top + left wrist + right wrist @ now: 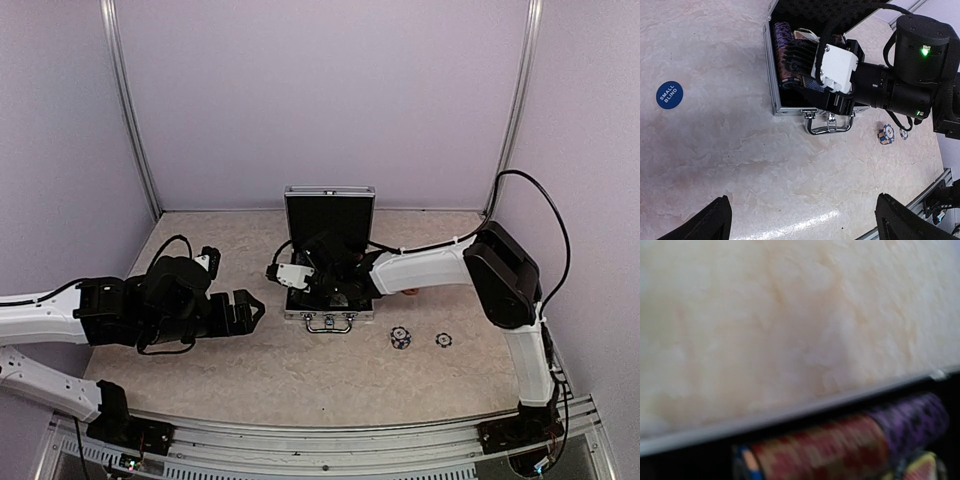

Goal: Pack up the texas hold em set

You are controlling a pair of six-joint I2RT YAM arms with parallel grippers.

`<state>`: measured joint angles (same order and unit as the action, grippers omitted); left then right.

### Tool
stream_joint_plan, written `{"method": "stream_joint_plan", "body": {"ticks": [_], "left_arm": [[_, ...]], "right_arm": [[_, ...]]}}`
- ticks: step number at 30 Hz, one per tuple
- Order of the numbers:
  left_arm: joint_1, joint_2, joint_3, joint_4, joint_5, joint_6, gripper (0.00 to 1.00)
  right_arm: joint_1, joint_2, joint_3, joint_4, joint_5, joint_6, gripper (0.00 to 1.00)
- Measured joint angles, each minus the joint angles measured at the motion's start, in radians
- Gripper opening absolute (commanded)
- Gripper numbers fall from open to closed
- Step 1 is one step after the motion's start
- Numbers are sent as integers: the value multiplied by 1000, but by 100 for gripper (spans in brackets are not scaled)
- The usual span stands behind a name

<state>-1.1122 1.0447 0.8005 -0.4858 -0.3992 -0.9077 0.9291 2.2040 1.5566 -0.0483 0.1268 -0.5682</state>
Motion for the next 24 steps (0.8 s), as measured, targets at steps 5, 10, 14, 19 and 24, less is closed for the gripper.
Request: {"method": "stream_joint_plan", "body": {"ticks": [5, 10, 14, 19, 24], "left_arm": [[0, -4, 0, 1, 2, 0, 99], [0, -6, 0, 8, 3, 0, 99], [0, -6, -3, 15, 6, 4, 99], [0, -6, -3, 35, 17, 26, 99], [-1, 31, -3, 89, 31, 69, 99]], "right_arm": [[-5, -42, 0, -12, 12, 0, 71], [-10, -71, 0, -14, 17, 10, 74], [-10, -79, 0, -38, 29, 39, 89], [-10, -186, -48, -138, 77, 203, 95], [-10, -444, -165, -286, 164, 485, 96]]}}
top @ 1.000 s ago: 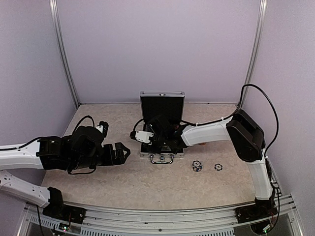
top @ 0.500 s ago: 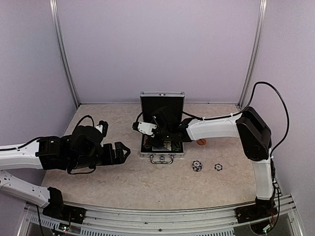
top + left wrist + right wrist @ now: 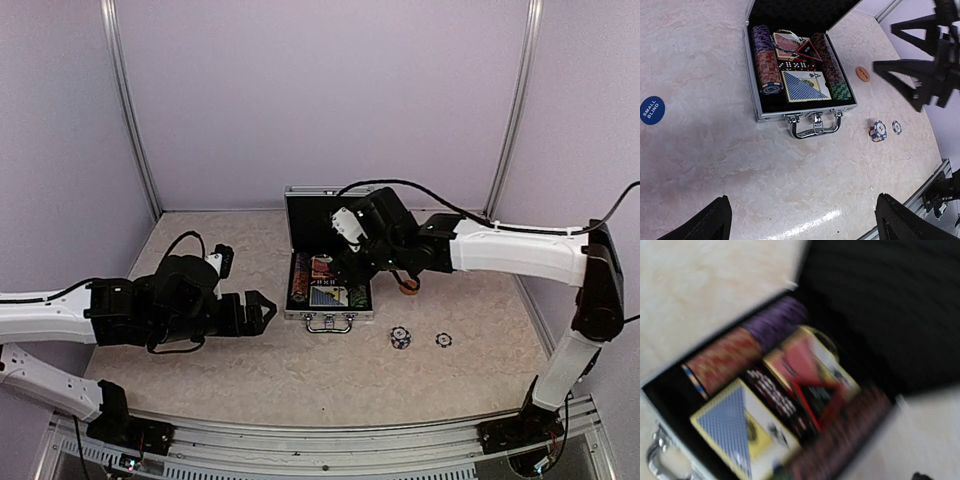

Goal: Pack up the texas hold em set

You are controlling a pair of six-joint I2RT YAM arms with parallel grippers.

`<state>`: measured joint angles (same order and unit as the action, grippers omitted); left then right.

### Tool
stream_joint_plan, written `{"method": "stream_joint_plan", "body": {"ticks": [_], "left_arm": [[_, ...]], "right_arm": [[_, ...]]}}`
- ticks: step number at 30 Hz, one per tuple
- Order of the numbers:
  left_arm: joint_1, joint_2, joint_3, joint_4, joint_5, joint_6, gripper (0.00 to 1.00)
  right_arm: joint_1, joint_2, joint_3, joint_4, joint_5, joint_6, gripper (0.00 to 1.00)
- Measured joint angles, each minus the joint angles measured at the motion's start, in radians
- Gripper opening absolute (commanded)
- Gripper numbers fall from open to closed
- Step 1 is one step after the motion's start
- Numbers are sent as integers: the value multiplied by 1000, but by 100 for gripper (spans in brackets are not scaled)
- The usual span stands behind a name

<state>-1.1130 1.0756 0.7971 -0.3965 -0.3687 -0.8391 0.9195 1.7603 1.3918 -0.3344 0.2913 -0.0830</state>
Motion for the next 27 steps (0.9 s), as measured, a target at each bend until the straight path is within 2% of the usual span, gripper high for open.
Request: {"method": "stream_joint_plan", "body": {"ticks": [7, 13, 19, 27], "left_arm": [[-5, 185, 66, 71, 7, 97, 99], [-5, 323, 167, 153, 45, 163, 99], [-5, 403, 214, 196, 95, 194, 99], [-5, 407, 214, 210, 121, 198, 99]], "right_arm": [[-71, -317, -256, -217, 62, 431, 96], [-190, -452, -515, -327, 63, 687, 99], [-227, -457, -635, -346, 53, 824, 95], [-272, -415, -715, -261, 4, 869, 88]]}}
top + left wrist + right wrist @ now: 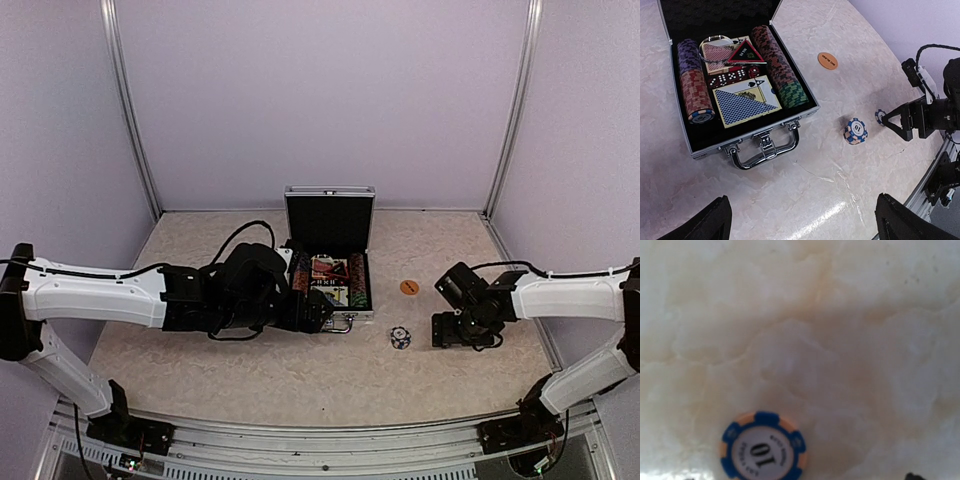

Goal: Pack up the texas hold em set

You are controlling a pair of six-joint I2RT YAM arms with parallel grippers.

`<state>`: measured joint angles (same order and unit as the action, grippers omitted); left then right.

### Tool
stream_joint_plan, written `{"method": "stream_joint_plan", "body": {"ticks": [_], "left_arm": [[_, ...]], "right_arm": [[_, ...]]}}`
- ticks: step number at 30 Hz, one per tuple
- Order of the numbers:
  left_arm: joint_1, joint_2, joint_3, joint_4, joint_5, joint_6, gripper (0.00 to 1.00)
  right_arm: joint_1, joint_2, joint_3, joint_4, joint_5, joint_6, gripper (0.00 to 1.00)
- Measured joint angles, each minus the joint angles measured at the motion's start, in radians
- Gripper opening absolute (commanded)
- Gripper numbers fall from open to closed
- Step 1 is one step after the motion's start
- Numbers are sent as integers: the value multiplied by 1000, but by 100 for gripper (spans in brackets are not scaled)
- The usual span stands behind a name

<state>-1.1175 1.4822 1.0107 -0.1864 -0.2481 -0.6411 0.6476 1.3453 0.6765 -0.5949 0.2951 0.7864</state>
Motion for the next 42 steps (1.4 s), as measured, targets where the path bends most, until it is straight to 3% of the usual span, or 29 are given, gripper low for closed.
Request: {"method": "stream_joint_plan", "body": {"ticks": [11, 20, 30, 42], "left_arm": [[0, -3, -4, 3, 8, 0, 99], [1, -11, -5, 6, 8, 0, 99], [5, -11, -5, 6, 8, 0, 99], [5, -11, -5, 6, 8, 0, 99]], "right_arm": [[-55, 38, -48, 121, -75, -17, 80], [-57, 77, -45, 180, -68, -53, 55], [-47, 80, -47, 209, -81, -52, 59], [21, 91, -47, 195, -22, -24, 49]]}}
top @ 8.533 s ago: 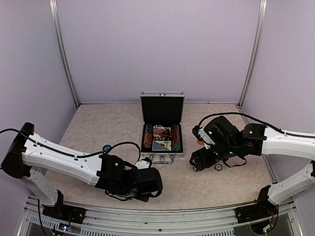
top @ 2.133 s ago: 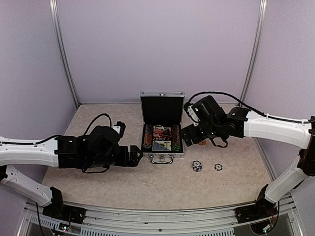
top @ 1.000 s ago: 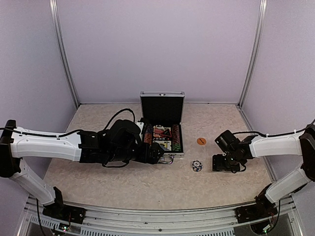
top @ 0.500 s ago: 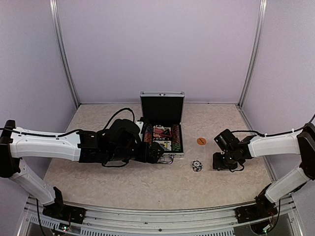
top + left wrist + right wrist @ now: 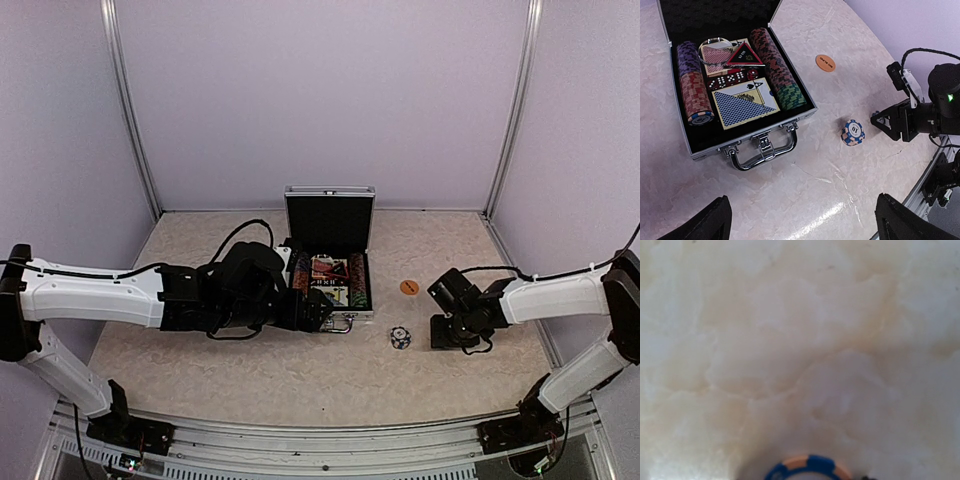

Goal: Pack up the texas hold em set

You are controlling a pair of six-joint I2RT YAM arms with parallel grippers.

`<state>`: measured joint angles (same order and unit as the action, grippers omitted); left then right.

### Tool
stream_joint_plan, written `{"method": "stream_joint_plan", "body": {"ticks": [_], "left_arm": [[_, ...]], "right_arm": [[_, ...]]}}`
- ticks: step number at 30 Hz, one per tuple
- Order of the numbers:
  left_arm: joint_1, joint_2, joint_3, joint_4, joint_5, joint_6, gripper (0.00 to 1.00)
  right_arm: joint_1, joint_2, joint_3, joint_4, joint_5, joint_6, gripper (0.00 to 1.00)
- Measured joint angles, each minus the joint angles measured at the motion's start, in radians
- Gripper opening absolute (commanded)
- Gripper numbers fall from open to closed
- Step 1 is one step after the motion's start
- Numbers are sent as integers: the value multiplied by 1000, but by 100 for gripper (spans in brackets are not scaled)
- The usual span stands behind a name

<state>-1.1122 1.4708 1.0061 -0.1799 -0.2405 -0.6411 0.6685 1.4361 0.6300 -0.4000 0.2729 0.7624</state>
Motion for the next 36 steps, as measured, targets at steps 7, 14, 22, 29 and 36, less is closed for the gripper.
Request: {"method": "stream_joint_plan", "body": {"ticks": [7, 14, 22, 29, 36], "left_arm": [[0, 0, 0, 0, 0, 0, 99], [0, 0, 0, 1, 2, 0, 99], [0, -1, 0, 2, 6, 0, 99], [0, -8, 0, 14, 9, -1, 99], [0, -8, -2, 16, 17, -1, 99]], "right_arm": [[6, -3, -6, 2, 11, 27, 41], [10, -34, -37, 19, 15, 48, 35], [11, -61, -39, 4, -5, 48, 36], [17, -100, -20, -95, -29, 42, 38], [21, -111, 14, -122, -31, 30, 56]]}}
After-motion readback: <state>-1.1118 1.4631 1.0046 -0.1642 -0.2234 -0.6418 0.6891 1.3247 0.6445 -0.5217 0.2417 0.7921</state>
